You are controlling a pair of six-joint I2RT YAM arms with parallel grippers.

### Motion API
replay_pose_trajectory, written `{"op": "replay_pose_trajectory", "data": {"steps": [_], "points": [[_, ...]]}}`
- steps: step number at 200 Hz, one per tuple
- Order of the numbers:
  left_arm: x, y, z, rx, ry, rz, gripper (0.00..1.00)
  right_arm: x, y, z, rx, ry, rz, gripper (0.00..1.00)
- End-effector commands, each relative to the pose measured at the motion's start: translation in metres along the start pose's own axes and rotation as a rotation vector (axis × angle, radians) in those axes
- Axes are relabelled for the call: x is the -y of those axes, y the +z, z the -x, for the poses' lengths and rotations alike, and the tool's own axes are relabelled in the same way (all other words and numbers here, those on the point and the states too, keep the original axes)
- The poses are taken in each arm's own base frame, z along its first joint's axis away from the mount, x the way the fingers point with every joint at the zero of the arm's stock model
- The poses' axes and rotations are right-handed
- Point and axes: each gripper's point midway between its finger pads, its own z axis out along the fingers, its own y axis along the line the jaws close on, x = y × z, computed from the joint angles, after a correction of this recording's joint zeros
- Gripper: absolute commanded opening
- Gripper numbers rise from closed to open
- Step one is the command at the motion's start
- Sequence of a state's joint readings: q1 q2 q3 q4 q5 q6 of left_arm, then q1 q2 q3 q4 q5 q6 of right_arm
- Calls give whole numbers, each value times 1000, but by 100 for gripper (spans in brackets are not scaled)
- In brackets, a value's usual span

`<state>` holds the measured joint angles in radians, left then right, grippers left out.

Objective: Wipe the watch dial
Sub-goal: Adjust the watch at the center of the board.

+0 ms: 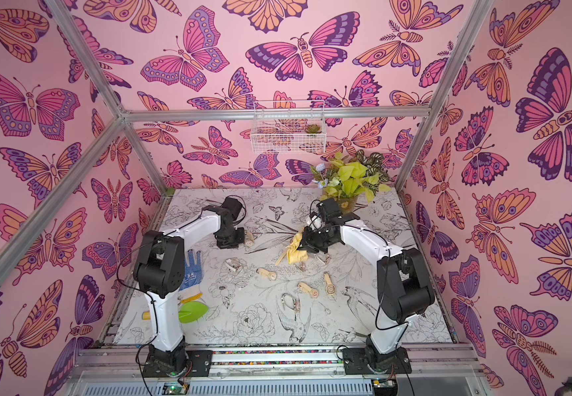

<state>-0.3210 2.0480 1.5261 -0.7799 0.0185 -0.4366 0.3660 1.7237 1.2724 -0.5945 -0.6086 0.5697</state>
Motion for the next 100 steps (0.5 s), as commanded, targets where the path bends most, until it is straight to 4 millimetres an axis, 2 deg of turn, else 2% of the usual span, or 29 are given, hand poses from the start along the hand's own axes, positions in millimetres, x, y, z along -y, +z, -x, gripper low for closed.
{"op": "replay_pose_trajectory", "data": {"steps": [1,100], "points": [[2,16,-7,-44,-30,-11,0,0,-5,0,-6,-10,12,0],[33,29,-2,-43,-20,-54,0,3,-9,-3,-1,-7,5,0]]}}
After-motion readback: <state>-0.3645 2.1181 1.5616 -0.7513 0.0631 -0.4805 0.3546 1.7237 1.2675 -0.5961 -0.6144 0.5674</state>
